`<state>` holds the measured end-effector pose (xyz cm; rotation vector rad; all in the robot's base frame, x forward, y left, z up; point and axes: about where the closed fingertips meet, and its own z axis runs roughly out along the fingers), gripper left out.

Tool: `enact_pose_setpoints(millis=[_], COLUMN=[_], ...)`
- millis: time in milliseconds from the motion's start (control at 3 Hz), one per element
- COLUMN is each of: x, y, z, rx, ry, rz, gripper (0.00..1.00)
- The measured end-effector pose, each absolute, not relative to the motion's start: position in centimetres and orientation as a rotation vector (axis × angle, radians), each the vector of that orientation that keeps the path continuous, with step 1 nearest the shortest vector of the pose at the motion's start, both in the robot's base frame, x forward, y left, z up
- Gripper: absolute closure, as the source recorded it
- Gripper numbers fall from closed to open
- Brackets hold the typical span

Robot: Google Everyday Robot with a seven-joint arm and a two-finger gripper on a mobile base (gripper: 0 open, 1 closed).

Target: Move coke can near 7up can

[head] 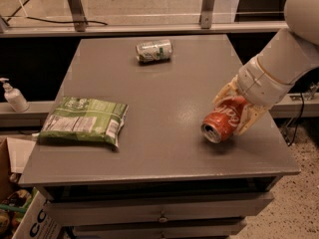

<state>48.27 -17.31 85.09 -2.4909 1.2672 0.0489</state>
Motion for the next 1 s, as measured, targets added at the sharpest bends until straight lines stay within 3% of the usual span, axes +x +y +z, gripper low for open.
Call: enact_pose_setpoints(millis=[333,1000], x=[51.9,53.2], y=[-16.6,-17.1], z=[88.3,88.5], rx=[-2.405,-2.371], ry=[1.316,1.333], rz=[-0.025,-0.071], gripper=[1.0,1.0])
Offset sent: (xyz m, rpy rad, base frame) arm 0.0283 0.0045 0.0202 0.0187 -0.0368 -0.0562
